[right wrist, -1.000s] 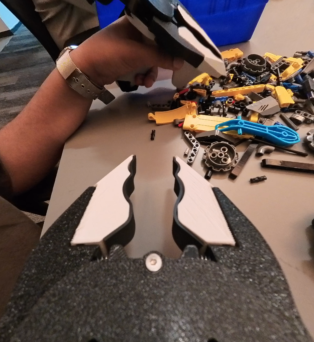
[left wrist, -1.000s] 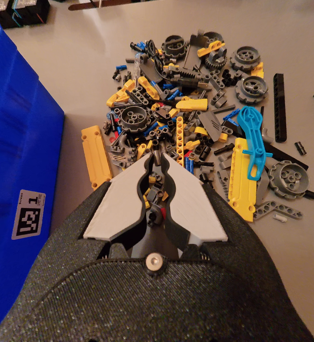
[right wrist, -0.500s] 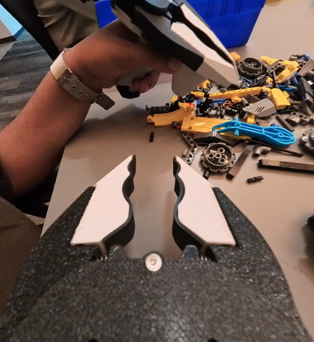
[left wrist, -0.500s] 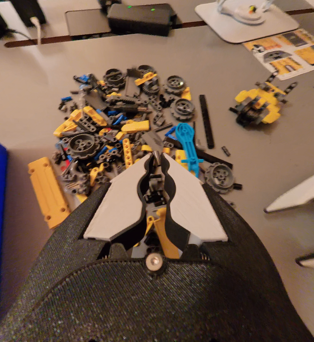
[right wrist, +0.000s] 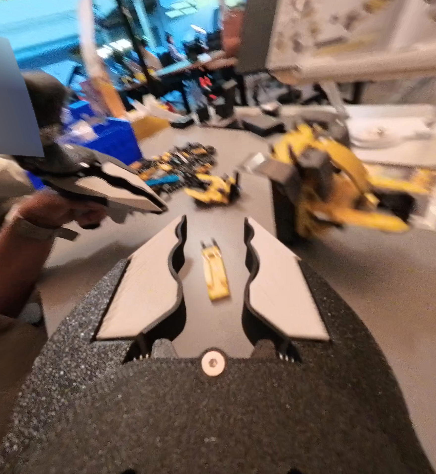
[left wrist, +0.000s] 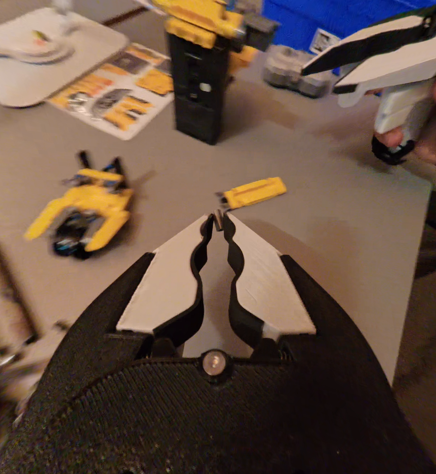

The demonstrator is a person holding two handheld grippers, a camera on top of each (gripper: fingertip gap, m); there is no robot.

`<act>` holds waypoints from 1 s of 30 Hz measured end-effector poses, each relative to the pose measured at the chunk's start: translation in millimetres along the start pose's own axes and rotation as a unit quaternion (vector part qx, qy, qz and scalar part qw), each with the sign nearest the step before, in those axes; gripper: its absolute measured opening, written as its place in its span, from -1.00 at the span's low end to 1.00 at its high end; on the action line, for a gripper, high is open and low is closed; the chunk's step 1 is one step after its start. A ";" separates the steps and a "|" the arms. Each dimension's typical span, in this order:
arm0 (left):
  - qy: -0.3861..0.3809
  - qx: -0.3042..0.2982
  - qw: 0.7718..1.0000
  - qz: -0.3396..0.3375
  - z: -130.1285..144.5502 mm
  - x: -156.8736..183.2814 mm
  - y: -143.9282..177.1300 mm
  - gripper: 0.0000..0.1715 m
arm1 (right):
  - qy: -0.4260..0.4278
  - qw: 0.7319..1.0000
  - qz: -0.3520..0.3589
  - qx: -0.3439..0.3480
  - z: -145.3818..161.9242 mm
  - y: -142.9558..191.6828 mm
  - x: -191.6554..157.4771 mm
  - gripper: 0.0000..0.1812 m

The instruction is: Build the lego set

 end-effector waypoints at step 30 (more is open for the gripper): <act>-0.017 -0.042 0.992 0.118 6.4 49.8 -54.7 -0.70 | -0.089 0.994 -0.017 -0.066 42.3 19.2 28.2 -0.48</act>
Point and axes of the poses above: each gripper's, where its closed fingertips meet, y back along the fingers, z out of its underside, x = y × z across the jaws, the point moved 8 cm from there along y, back along the fingers, and after that the axes turned 1 degree about -x, right-handed, at the moved point
